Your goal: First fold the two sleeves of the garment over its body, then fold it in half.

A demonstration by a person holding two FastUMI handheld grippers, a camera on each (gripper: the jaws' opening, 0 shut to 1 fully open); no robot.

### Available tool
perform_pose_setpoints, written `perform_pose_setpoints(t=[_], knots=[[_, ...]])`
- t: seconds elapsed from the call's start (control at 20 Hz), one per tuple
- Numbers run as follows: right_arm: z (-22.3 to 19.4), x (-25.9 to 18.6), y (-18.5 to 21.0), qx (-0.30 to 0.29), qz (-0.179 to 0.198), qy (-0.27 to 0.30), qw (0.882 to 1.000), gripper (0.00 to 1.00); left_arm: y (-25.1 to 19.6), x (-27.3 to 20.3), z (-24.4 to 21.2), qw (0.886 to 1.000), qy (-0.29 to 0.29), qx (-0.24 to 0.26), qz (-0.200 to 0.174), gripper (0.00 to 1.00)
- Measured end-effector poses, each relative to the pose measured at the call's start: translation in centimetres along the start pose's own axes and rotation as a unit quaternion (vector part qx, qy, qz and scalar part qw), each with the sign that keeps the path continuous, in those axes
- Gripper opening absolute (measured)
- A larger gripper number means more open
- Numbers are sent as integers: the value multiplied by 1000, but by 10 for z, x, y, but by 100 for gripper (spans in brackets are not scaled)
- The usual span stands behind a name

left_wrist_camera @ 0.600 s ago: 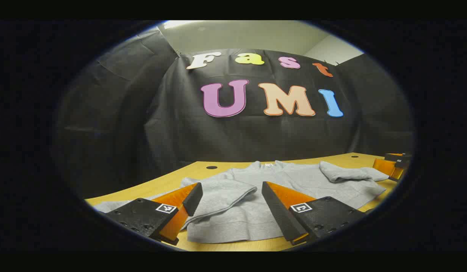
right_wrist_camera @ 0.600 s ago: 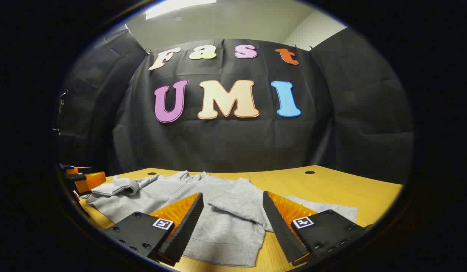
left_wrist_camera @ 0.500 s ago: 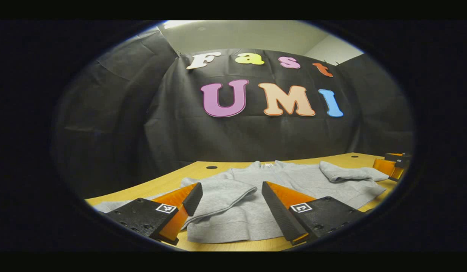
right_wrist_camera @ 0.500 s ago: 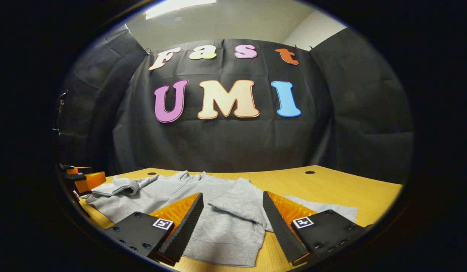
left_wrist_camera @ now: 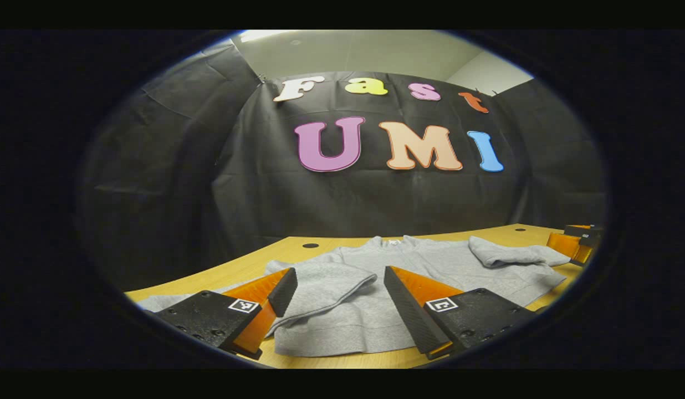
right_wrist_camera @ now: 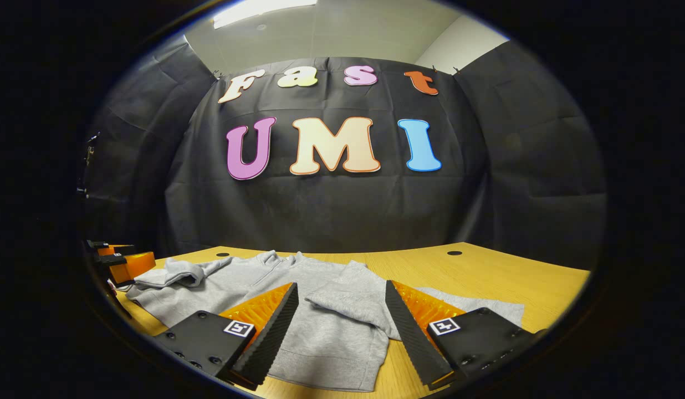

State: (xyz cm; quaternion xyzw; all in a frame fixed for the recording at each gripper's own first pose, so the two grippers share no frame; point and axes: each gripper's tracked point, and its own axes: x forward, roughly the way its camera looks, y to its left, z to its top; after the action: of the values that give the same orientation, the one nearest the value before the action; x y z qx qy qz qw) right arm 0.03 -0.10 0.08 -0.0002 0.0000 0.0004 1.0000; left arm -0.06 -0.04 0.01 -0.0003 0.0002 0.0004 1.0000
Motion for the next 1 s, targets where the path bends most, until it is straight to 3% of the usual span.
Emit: perform_pose_setpoints(t=[1.0], knots=[[-2, 3, -5, 7, 10, 11, 1000, 98, -1, 0, 0, 1000, -1, 0, 0, 93]])
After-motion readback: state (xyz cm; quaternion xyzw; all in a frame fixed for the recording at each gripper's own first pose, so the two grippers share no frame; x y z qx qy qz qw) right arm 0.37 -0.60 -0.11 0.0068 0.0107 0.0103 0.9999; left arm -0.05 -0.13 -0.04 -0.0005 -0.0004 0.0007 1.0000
